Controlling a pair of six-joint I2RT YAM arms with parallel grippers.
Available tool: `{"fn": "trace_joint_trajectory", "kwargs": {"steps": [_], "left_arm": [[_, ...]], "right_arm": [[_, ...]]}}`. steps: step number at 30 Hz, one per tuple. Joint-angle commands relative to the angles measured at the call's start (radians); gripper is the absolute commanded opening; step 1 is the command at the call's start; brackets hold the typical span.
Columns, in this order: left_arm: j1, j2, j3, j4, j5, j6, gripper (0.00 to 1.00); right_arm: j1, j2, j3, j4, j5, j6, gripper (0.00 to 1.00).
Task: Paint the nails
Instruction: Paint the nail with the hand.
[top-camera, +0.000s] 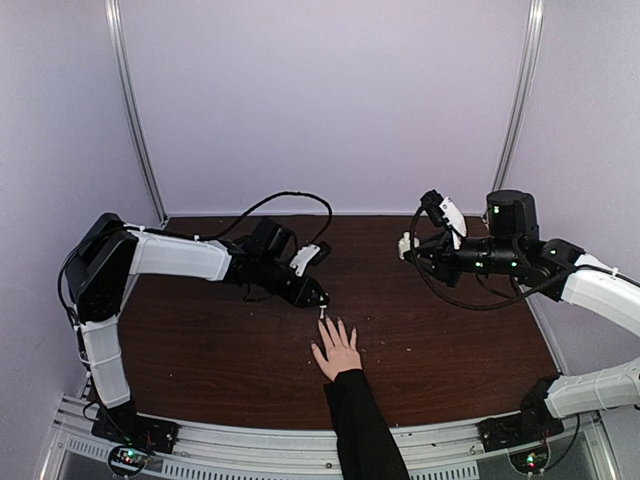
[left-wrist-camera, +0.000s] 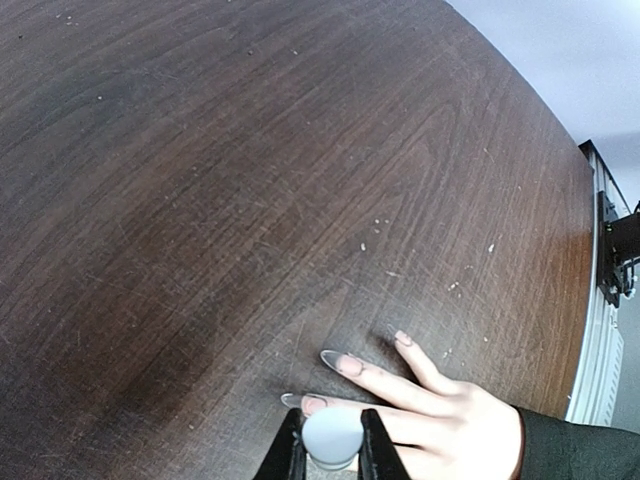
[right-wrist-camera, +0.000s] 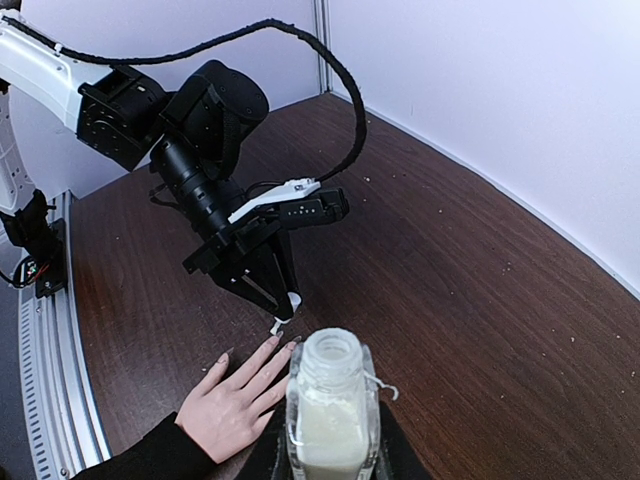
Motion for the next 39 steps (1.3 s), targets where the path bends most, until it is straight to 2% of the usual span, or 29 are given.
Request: {"fn": "trace_joint_trajectory", "kwargs": {"steps": [1,39], "left_arm": [[-0.004,0.018,0.004,0.025,0.022,0.012,0.00],[-0.005,0.071,0.045,-0.017,-0.036,0.012,0.00]], "right_arm": [[-0.006,-0.022,-0.009,0.015,0.019,-0.004,0.00],[-0.005,-0.022,-0.012,0.020,0.022,-0.005,0.00]]}}
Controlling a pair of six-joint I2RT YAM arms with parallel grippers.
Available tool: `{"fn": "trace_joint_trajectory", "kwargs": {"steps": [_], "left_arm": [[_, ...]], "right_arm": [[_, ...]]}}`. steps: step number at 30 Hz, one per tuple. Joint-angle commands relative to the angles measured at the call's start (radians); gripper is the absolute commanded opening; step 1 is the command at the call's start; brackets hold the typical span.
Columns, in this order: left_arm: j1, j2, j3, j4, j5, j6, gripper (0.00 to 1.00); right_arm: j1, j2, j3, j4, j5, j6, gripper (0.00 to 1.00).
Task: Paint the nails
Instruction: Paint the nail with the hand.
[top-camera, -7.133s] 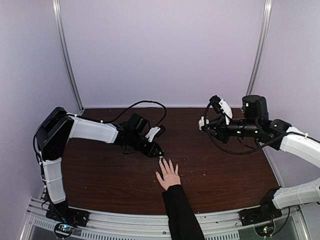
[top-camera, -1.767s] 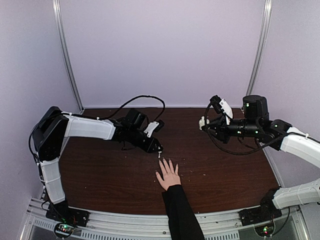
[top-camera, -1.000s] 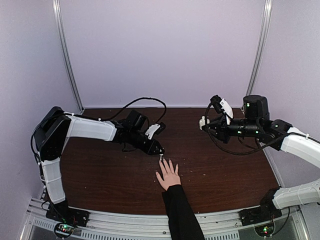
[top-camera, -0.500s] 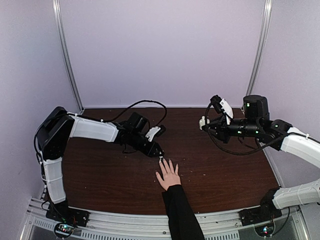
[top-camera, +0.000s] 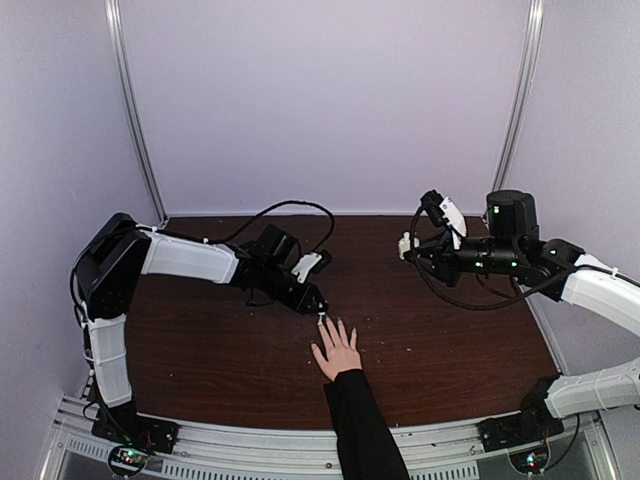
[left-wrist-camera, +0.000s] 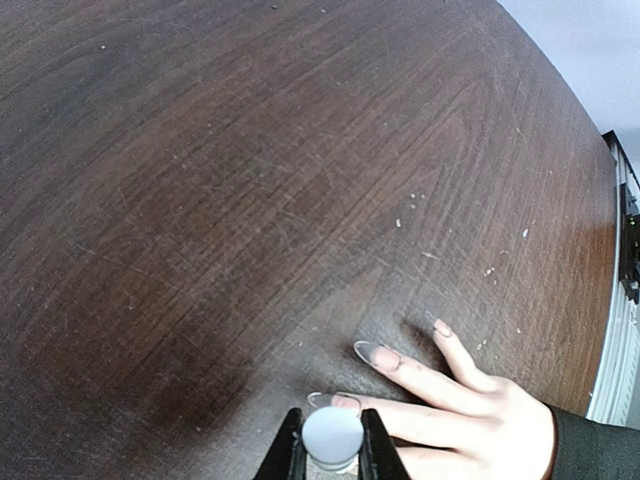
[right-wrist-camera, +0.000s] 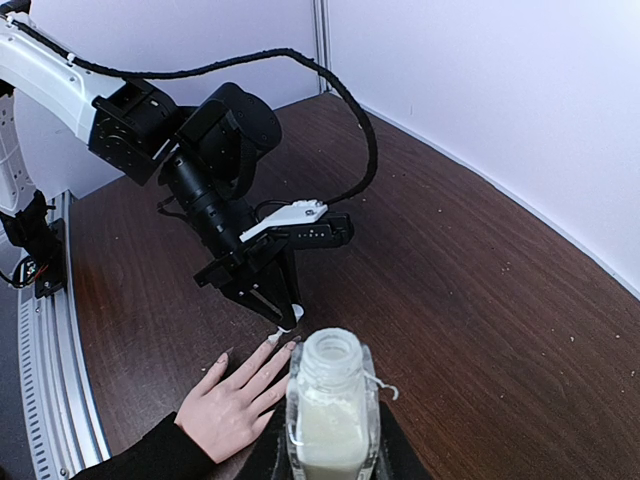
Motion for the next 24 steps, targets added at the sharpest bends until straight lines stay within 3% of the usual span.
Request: {"fn": "trace_joint_trajectory", "kwargs": {"steps": [1,24], "left_arm": [[-0.005,0.012,0.033,-0.002,-0.025,0.011,0.00],[0.002,0.023,0.066,-0.041,-0.057,0.015,0.00]], "right_arm": [[-0.006,-0.022,-0.012,0.018,0.021,-0.005,0.00],[-0.005,-0.024,-0.012,0.020,0.026,-0.005,0.00]]}}
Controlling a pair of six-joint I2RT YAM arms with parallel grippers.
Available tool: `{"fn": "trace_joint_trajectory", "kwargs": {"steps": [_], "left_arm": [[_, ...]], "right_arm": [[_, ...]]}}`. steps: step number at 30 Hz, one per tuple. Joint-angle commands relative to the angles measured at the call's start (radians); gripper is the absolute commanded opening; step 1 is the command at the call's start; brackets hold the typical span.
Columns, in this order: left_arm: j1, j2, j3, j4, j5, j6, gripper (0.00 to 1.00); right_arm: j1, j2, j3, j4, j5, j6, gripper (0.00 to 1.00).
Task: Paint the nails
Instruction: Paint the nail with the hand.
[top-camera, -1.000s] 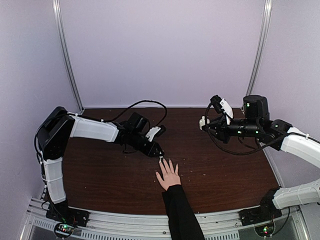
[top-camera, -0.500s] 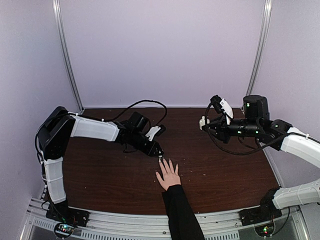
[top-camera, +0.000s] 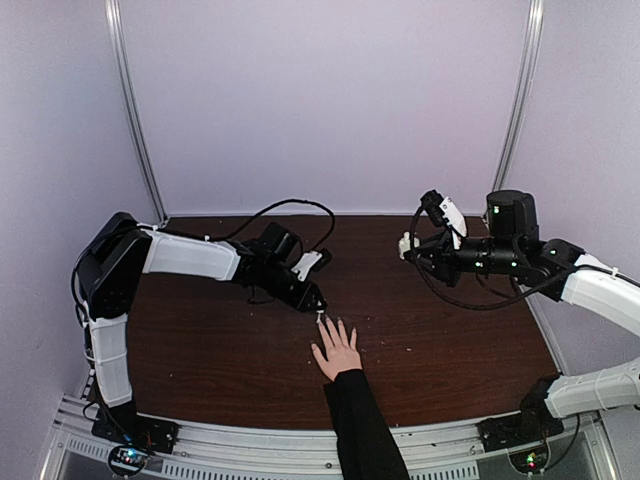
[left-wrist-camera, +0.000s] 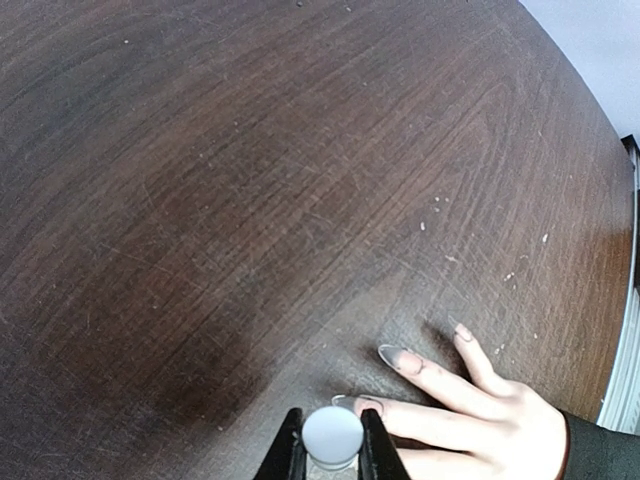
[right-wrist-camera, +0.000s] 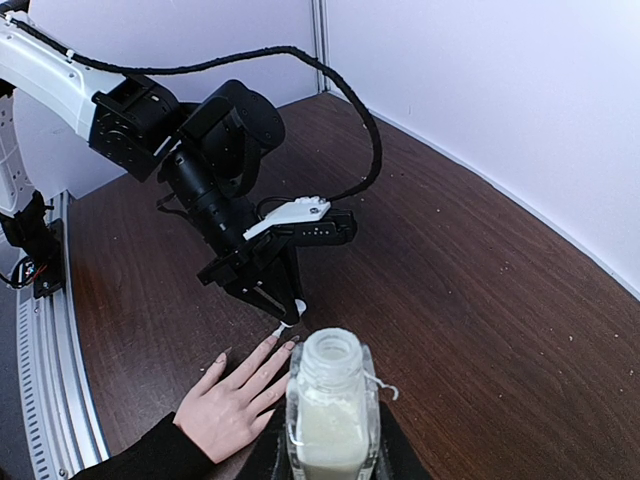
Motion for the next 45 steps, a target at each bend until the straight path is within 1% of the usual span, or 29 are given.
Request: {"fn": "trace_joint_trajectory", "kwargs": {"steps": [1,20,33,37,45], "left_arm": [[0.002,0.012,0.031,0.005,-0.008,0.012,0.00],[0.014,-0.011,0.032,0.003,-0.019,-0.004,0.00],[0.013,-0.058,0.000,0.052,-0.032,-0.012,0.00],[0.013,-0.074,-0.021,0.075,-0.018,-0.006,0.00],[0.010,-0.083,-0.055,0.118,0.060,-0.013,0.00]], "right_arm": [[-0.006,-0.025,-0.012,0.019,0.022,-0.005,0.00],[-0.005,-0.025,-0.012,0.018,0.018,-0.003,0.00],[-0.006,-0.026,-0.012,0.020,0.019,-0.003,0.00],[-0.005,-0.028,-0.014,0.021,0.019,-0.002,0.00],[-0.005,-0.032,-0.013,0.019,0.020,-0.003,0.00]]}}
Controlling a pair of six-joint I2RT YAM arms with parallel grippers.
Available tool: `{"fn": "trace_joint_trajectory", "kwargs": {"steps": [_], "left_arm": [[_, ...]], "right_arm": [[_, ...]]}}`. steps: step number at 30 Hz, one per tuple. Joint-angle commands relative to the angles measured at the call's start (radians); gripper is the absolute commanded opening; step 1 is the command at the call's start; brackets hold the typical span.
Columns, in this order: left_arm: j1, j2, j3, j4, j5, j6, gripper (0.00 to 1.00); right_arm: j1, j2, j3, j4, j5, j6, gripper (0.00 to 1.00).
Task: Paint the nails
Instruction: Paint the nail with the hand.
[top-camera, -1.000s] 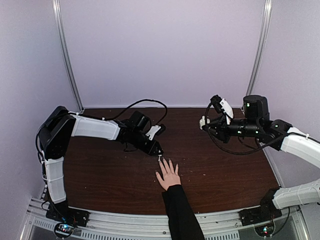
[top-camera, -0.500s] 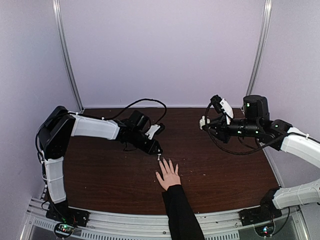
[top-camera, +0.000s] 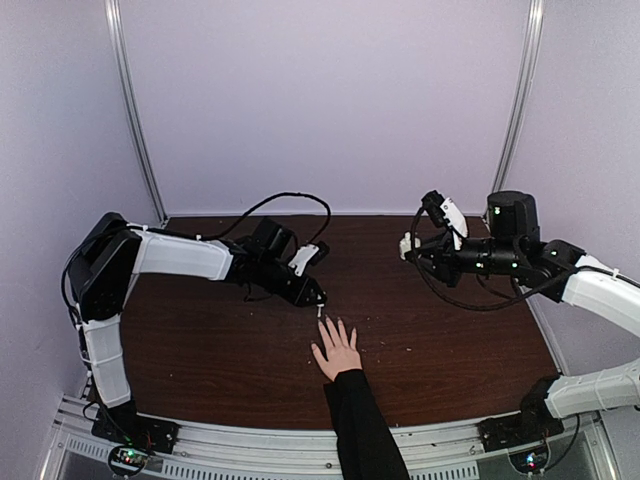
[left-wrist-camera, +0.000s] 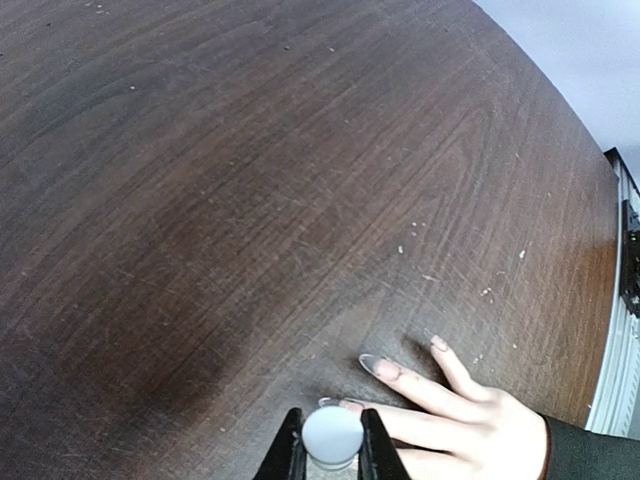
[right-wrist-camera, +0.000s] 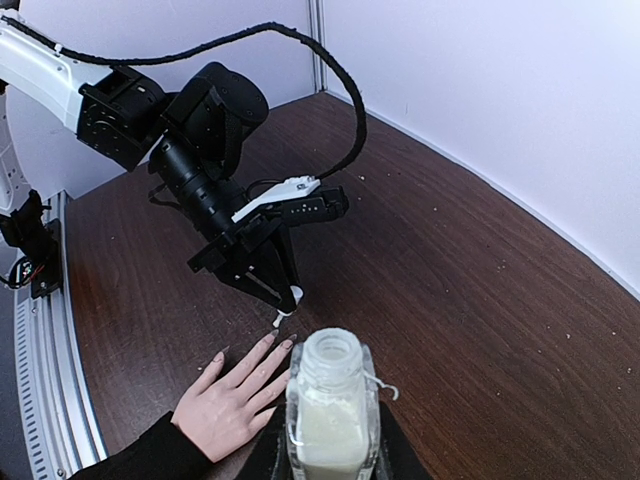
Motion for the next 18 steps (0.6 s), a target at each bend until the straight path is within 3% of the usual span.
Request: {"fn": "trace_joint_trajectory", "kwargs": {"steps": [1,18], "left_arm": [[0.002,-0.027,-0.018,0.061,0.062,-0.010,0.00],[-0.009,0.014,0.001,0.041,0.073,-0.005,0.00]], "right_arm": [[-0.005,-0.026,-0.007,0.017,0.013,-0.003,0.00],[-0.006,-0.020,-0.005,0.020,0.009,-0.003,0.00]]}}
